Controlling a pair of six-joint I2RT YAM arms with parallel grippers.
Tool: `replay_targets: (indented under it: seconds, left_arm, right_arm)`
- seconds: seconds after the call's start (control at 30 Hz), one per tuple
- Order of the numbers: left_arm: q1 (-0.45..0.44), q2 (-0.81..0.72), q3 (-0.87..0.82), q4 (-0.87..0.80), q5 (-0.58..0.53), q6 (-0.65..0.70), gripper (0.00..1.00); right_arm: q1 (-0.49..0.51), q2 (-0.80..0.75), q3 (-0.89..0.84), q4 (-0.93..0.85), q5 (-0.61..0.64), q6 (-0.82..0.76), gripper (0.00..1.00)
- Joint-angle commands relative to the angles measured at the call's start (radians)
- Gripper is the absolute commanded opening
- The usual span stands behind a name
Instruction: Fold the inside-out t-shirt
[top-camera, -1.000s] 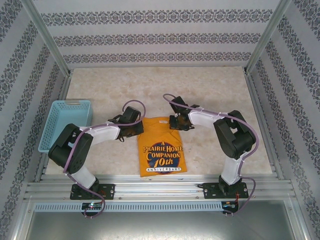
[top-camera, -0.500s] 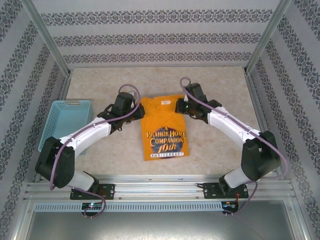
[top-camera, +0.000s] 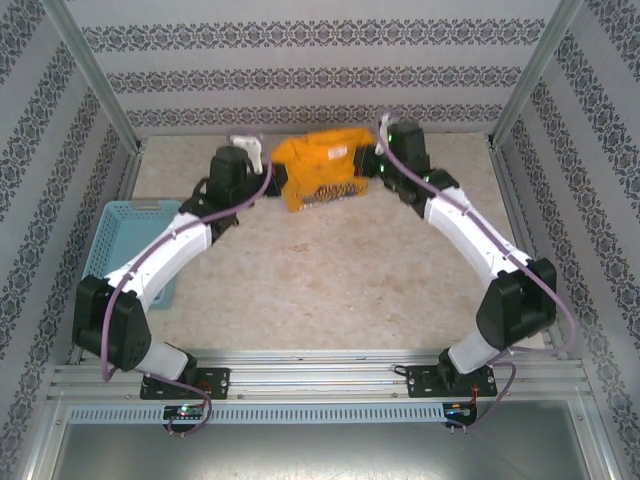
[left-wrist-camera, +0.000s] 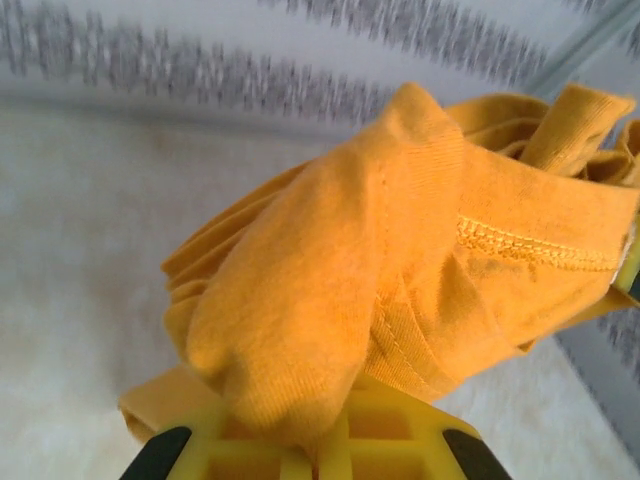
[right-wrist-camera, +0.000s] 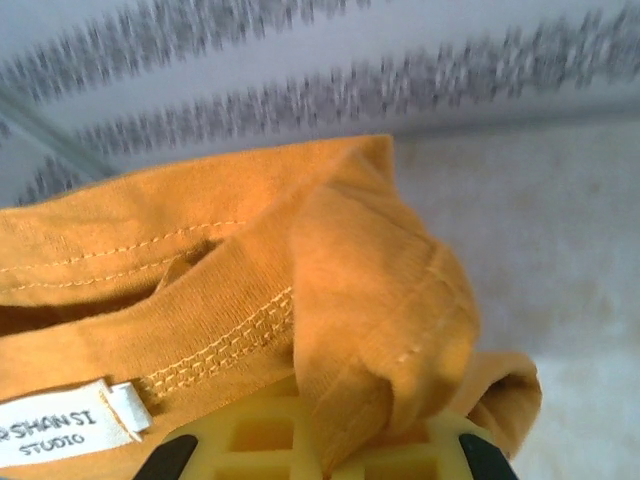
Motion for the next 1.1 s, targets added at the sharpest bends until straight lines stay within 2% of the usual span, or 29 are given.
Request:
replay_targets:
  seconds: [0.0,0.07,0.27,0.37,0.47,0.6,0.8,1.07]
  left_arm:
    - [-0.06,-0.116,-0.199,0.111,0.11,0.027,0.0]
    - [-0.113,-0.173,-0.322,0.138,0.146,0.019,0.0]
    - [-0.259,-0.324,-0.544,0.167,0.159,-0.069,0.0]
    - [-0.278,-0.359,-0.577,0.152,0.114,-0.103,0.0]
    - [-0.278,-0.347,-0.554,0.134,0.031,-0.088,0.0]
    - [-0.275,-0.292,-0.498,0.12,-0.096,-0.075,0.0]
    - [-0.243,-0.181,-0.468,0.127,-0.253,-0.093,0.0]
    - [-0.189,-0.028,-0.469,0.208,-0.27,-0.12,0.0]
  right_arm:
    - [0.042,-0.111,-0.268,0.081,-0.045,-0.002,0.0]
    - [0.051,-0.202,-0.435,0.113,-0.046,0.036,0.0]
    - [0.092,-0.465,-0.74,0.074,-0.05,0.137,0.0]
    - [0.102,-0.553,-0.795,0.039,-0.034,0.177,0.0]
    - [0.102,-0.57,-0.771,0.036,-0.008,0.172,0.0]
    - [0.094,-0.461,-0.645,0.009,0.022,0.124,0.0]
    - [0.086,-0.194,-0.461,-0.013,0.01,0.066,0.0]
    - [0.082,0.054,-0.299,-0.101,0.115,0.004,0.0]
